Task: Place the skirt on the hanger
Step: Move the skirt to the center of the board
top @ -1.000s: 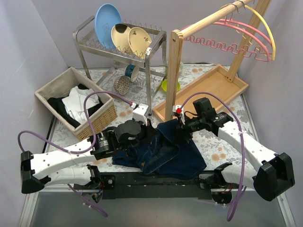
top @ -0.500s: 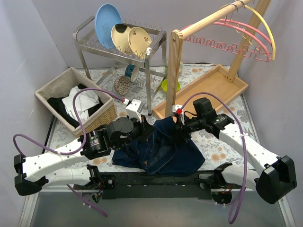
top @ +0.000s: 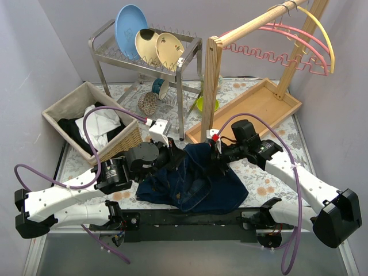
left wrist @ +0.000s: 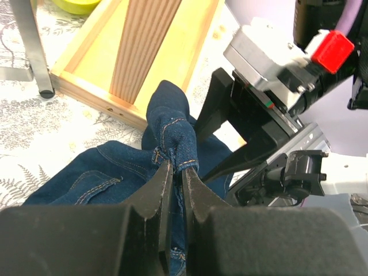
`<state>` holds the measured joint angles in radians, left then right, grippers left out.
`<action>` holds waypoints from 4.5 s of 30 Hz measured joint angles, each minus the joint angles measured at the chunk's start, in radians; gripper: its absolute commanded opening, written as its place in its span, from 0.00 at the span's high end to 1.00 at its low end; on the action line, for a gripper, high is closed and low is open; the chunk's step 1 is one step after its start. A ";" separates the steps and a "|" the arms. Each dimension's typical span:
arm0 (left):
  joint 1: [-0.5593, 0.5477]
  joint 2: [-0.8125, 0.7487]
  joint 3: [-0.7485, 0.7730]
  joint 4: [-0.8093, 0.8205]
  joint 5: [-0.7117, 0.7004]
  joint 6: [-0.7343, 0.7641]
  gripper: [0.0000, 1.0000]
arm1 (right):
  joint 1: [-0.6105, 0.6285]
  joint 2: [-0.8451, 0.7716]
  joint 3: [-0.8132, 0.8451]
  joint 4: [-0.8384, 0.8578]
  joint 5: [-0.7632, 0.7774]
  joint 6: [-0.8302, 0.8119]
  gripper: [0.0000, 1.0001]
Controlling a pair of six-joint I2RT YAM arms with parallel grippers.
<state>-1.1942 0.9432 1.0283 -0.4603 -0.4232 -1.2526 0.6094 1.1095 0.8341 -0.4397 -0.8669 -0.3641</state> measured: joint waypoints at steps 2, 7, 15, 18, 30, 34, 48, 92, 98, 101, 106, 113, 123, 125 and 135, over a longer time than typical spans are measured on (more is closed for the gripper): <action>0.000 -0.005 0.000 0.000 -0.010 0.001 1.00 | 0.010 -0.002 0.000 0.006 0.000 0.005 0.47; 0.000 -0.015 0.000 0.000 -0.027 0.005 1.00 | 0.021 -0.006 -0.021 0.066 -0.011 0.059 0.45; 0.000 -0.016 0.000 -0.006 -0.046 0.008 1.00 | 0.035 -0.099 -0.145 0.237 0.008 0.210 0.02; 0.000 -0.016 0.000 -0.007 -0.071 0.009 1.00 | 0.055 -0.145 -0.185 0.288 0.039 0.236 0.02; 0.000 -0.017 0.002 -0.011 -0.166 0.031 1.00 | 0.108 -0.109 -0.229 0.450 0.200 0.228 0.04; 0.000 -0.023 0.002 -0.014 -0.178 0.042 1.00 | 0.113 -0.073 -0.229 0.494 0.221 0.224 0.14; 0.000 -0.074 0.002 -0.065 -0.200 0.062 1.00 | 0.126 -0.045 -0.216 0.546 0.262 0.183 0.02; 0.001 -0.158 -0.036 0.069 -0.337 -0.050 1.00 | 0.242 0.058 -0.149 0.260 0.321 0.205 0.89; 0.001 -0.226 -0.035 0.018 -0.346 -0.052 1.00 | 0.249 0.049 -0.027 0.099 0.417 0.143 0.99; 0.001 -0.286 -0.023 -0.009 -0.336 -0.031 1.00 | 0.249 -0.006 0.099 -0.018 0.486 0.072 0.99; 0.001 -0.385 0.076 -0.049 -0.259 0.079 1.00 | 0.248 -0.122 0.369 -0.218 0.503 -0.116 0.99; 0.000 -0.394 0.361 -0.072 -0.026 0.268 1.00 | 0.213 -0.103 0.886 -0.428 0.372 -0.275 0.99; 0.001 -0.286 0.467 -0.099 0.336 0.330 1.00 | 0.003 -0.132 1.162 -0.511 0.256 -0.231 0.99; 0.002 -0.286 0.467 -0.108 0.400 0.317 1.00 | -0.021 -0.155 1.169 -0.537 0.221 -0.226 0.99; 0.007 -0.366 0.323 -0.144 0.264 0.191 1.00 | -0.052 -0.223 0.909 -0.401 0.298 -0.076 0.99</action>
<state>-1.1870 0.5770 1.3518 -0.6041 -0.1589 -1.0615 0.5575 0.8867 1.7432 -0.8402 -0.5694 -0.4400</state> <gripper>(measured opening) 0.051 0.058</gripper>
